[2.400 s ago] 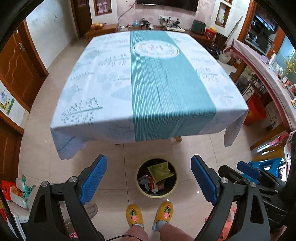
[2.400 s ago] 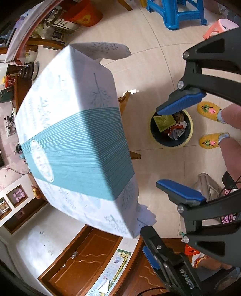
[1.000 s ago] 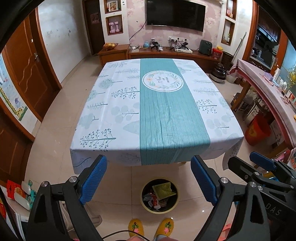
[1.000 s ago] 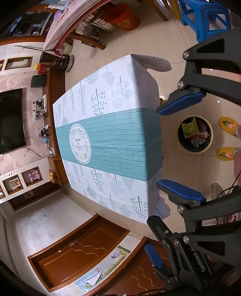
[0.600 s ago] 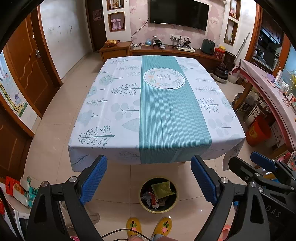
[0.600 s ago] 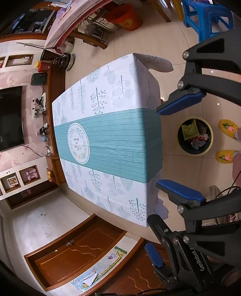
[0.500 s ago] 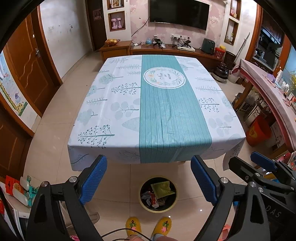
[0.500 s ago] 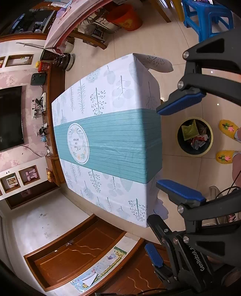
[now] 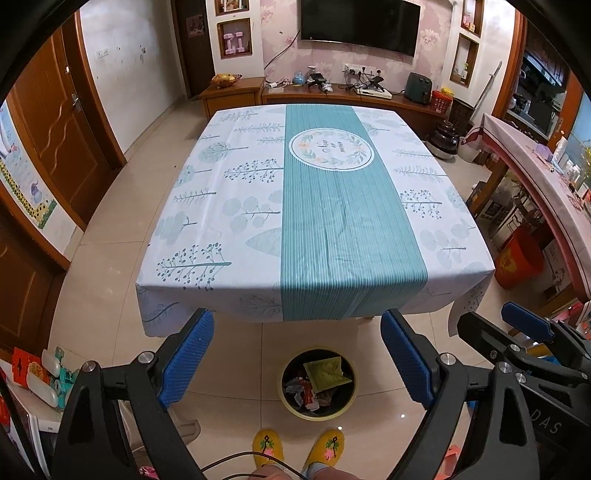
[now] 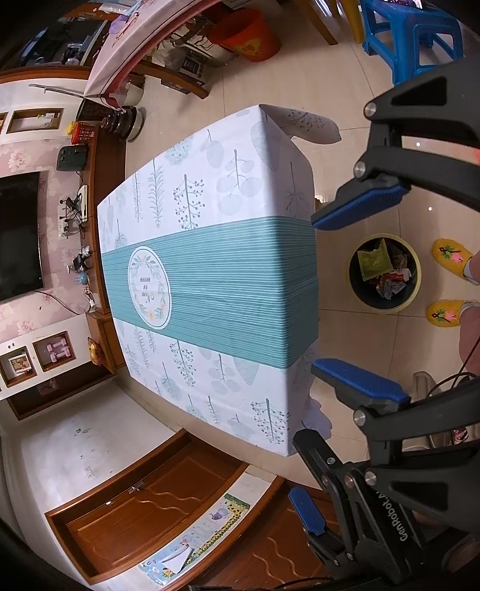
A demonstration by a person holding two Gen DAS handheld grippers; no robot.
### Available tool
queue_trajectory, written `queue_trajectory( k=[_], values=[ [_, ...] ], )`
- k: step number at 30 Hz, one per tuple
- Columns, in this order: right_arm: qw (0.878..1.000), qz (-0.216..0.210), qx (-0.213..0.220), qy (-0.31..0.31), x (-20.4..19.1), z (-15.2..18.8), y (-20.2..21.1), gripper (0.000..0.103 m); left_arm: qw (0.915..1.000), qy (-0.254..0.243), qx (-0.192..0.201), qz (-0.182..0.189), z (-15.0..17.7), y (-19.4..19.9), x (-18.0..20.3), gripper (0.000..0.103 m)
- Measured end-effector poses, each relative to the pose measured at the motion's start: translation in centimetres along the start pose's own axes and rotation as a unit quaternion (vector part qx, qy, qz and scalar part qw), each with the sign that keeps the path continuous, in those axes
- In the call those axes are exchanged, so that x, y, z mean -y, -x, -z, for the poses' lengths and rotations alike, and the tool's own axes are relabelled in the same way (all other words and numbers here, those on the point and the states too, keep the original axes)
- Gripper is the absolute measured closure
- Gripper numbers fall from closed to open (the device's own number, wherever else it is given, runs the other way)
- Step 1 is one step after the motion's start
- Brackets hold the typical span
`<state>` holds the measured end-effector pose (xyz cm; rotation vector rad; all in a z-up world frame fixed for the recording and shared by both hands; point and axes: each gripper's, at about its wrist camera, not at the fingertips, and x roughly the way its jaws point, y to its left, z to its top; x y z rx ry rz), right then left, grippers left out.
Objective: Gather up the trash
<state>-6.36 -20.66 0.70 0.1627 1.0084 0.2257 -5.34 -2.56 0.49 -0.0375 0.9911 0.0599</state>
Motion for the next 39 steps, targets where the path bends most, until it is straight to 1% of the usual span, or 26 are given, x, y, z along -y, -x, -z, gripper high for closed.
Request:
queue_trajectory(
  k=[13,39],
  values=[
    [1.000,0.000,0.008,0.004,-0.1,0.3,-0.2,0.031,1.0000,0.002,0.007,-0.003,0.0,0.3,-0.1,0.013],
    [1.000,-0.003,0.023,0.015,-0.3,-0.9,0.8,0.031,0.9997,0.005,0.023,-0.008,-1.2,0.9,0.0,0.013]
  ],
)
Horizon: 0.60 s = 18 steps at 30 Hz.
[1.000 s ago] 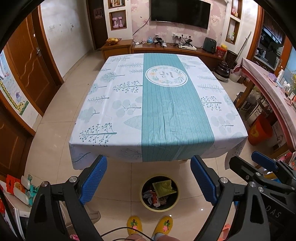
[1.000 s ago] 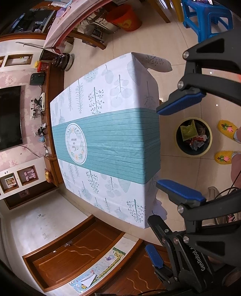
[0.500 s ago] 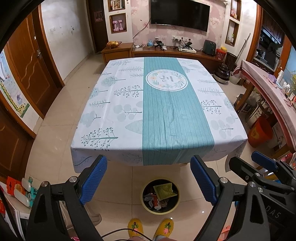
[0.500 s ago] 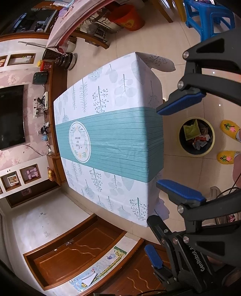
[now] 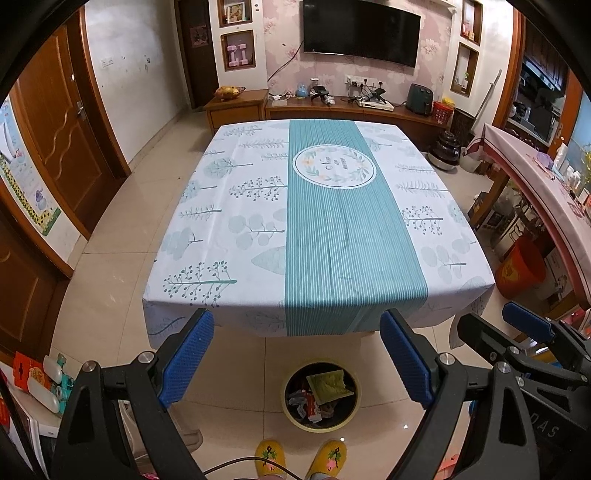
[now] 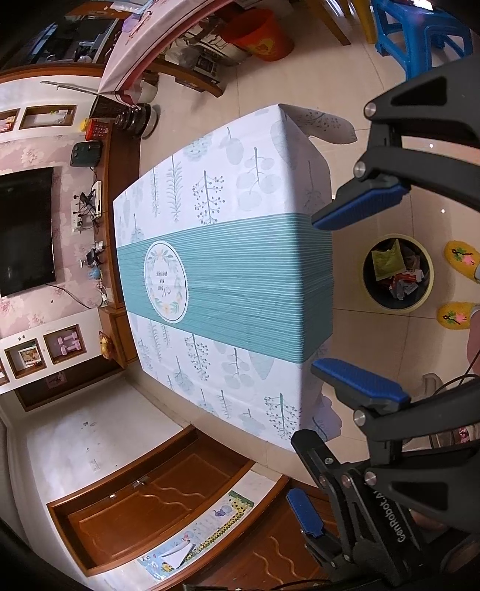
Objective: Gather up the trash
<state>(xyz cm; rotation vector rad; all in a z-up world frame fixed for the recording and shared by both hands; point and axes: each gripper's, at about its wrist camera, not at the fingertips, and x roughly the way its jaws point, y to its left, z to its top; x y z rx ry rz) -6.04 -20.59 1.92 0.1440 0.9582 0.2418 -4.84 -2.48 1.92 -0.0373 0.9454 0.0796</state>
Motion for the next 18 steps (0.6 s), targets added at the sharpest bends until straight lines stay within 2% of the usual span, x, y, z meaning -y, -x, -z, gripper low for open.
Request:
queue_trajectory(
  k=[18],
  values=[
    [1.000,-0.005,-0.001,0.005,0.18,-1.07,-0.26,0.031,1.0000,0.004,-0.001,-0.004,-0.37,-0.21,-0.02,0.013]
  ],
)
